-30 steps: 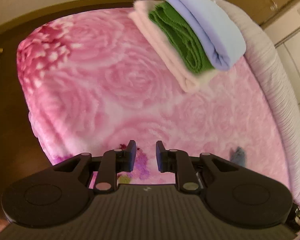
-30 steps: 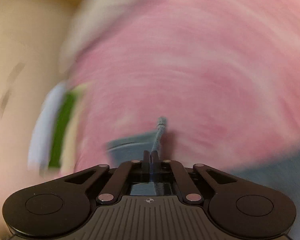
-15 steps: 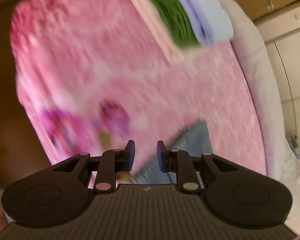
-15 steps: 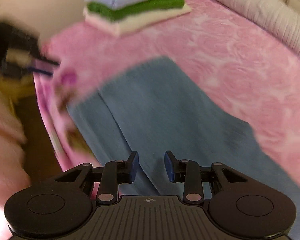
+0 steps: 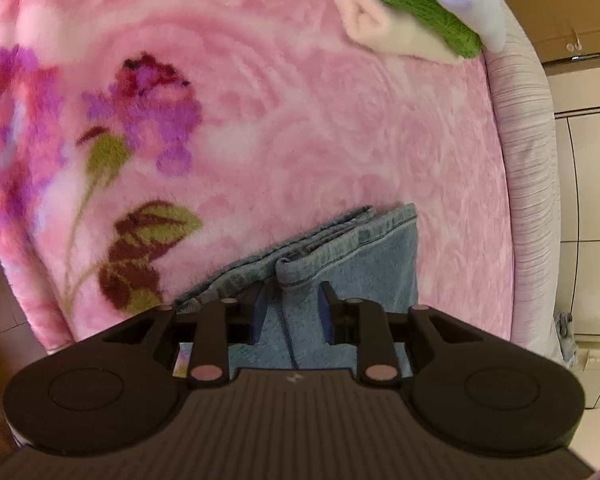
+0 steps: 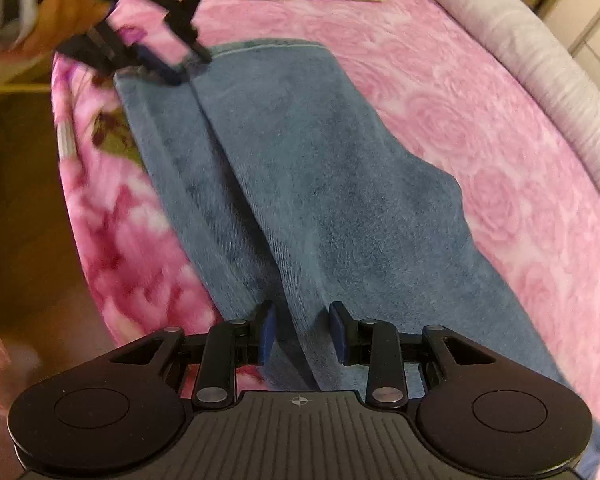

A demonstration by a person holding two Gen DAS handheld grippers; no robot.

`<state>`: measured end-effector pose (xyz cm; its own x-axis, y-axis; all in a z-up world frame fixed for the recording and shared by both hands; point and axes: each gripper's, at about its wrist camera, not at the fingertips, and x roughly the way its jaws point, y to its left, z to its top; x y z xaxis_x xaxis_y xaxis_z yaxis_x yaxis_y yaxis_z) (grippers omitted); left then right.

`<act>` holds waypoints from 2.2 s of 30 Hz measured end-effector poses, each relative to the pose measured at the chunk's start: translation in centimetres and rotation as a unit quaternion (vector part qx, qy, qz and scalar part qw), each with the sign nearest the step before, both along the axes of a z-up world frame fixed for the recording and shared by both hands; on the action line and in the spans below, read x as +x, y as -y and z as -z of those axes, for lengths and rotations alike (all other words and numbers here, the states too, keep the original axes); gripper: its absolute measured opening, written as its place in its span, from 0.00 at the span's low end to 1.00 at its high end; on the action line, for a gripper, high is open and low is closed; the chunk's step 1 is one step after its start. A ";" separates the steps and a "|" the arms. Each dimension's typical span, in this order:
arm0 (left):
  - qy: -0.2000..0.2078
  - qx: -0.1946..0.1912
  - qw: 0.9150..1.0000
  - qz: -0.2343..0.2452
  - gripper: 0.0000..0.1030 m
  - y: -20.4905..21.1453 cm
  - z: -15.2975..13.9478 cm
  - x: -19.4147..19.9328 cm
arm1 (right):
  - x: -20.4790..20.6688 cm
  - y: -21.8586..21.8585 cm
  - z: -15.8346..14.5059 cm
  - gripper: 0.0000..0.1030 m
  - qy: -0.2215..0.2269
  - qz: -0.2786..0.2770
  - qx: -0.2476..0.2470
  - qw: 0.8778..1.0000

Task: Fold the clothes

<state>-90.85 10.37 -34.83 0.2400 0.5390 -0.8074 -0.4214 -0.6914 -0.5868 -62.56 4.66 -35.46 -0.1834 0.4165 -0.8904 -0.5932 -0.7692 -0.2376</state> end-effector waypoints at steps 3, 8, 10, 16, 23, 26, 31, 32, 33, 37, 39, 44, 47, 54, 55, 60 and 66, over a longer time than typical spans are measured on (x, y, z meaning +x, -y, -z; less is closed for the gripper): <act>-0.047 0.047 0.997 0.029 0.02 0.6 -2.3 0.4 | 0.8 0.4 -0.5 0.06 -0.007 -0.006 0.026 1.000; -0.098 0.089 0.988 0.078 0.02 3.3 -5.2 0.7 | 1.4 1.7 -1.7 0.05 -0.015 -0.032 0.036 0.999; -0.106 0.080 0.988 0.085 0.02 4.1 -4.9 0.7 | 1.5 2.1 -1.7 0.05 -0.017 -0.035 0.030 0.999; -0.137 0.057 0.984 0.099 0.02 5.5 -3.1 0.8 | 1.1 2.6 -0.3 0.06 -0.006 -0.047 0.017 0.999; -0.181 0.029 0.975 0.128 0.06 5.3 -2.3 1.7 | 1.2 1.9 0.3 0.25 -0.023 -0.010 -0.020 0.999; -0.242 -0.013 0.961 0.134 0.05 4.9 -4.2 2.5 | 3.8 1.2 -2.1 0.29 -0.094 0.057 -0.042 0.993; -0.275 -0.020 0.947 0.166 0.05 2.9 -7.2 5.0 | 13.4 -0.7 -4.8 0.31 -0.131 0.263 0.003 0.956; -0.271 -0.011 0.944 0.187 0.06 2.1 -7.6 6.3 | 15.8 -1.1 -4.7 0.31 -0.125 0.309 0.004 0.943; -0.262 0.001 0.941 0.213 0.06 1.1 -7.9 8.1 | 18.9 -1.5 -4.6 0.31 -0.123 0.357 0.004 0.926; -0.216 0.039 0.926 0.307 0.06 -2.5 -8.0 16.9 | 32.1 -1.6 -4.1 0.31 -0.125 0.523 0.004 0.843; -0.189 0.049 0.916 0.350 0.06 -4.2 -7.4 22.2 | 37.8 -1.1 -3.1 0.31 -0.108 0.566 -0.026 0.817; -0.148 0.060 0.877 0.453 0.07 -7.7 -6.2 35.7 | 51.4 1.3 -3.7 0.31 -0.133 0.638 -0.051 0.757; -0.138 0.077 0.857 0.490 0.10 -9.7 -6.1 42.3 | 59.0 2.1 -6.4 0.33 -0.167 0.666 -0.018 0.727; -0.110 0.106 0.824 0.546 0.27 -16.2 -5.9 53.8 | 71.0 0.5 -8.4 0.69 -0.269 0.655 0.015 0.706; -0.100 0.102 0.818 0.557 0.30 -17.2 -5.5 54.9 | 71.7 -0.2 -8.1 0.69 -0.278 0.646 0.008 0.711; -0.067 0.057 0.783 0.616 0.32 -21.3 -2.3 60.4 | 72.3 -2.1 -6.6 0.69 -0.302 0.602 -0.031 0.739; 0.003 0.001 0.739 0.673 0.28 -23.4 1.3 63.6 | 72.4 -3.0 -5.0 0.62 -0.324 0.563 -0.058 0.758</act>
